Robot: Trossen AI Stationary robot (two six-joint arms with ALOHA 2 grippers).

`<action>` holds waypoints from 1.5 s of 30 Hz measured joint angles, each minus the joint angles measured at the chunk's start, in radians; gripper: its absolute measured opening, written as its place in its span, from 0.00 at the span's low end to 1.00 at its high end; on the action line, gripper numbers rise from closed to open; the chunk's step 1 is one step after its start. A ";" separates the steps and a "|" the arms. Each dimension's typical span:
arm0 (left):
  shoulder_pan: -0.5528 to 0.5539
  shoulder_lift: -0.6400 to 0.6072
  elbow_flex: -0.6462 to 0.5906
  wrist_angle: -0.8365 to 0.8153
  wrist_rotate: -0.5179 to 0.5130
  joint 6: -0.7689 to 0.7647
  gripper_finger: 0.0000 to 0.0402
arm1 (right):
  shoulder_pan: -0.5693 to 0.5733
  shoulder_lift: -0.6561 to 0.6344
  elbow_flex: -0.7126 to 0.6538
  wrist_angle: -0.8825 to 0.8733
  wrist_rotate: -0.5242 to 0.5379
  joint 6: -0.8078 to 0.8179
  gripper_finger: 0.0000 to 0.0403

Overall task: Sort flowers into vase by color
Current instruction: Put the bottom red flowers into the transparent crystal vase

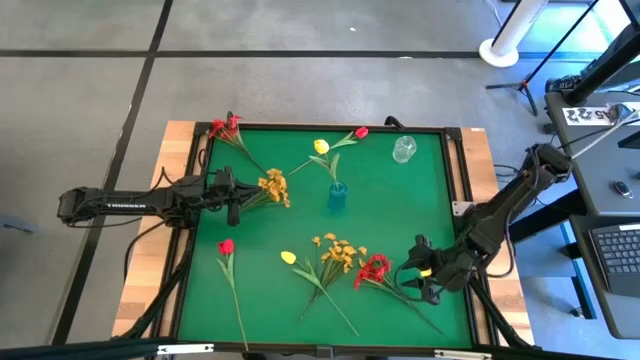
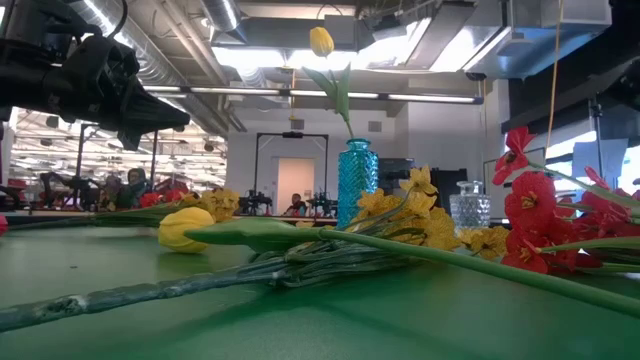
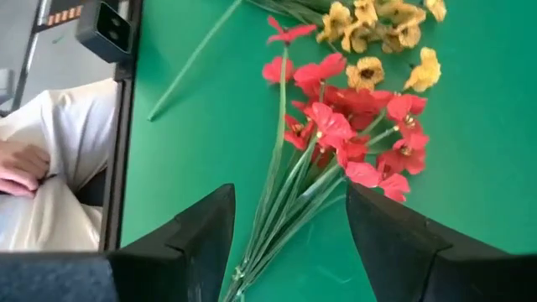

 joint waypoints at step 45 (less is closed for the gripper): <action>0.000 0.000 0.000 0.000 0.000 0.000 0.01 | -0.002 0.284 -0.001 0.111 -0.131 0.134 0.06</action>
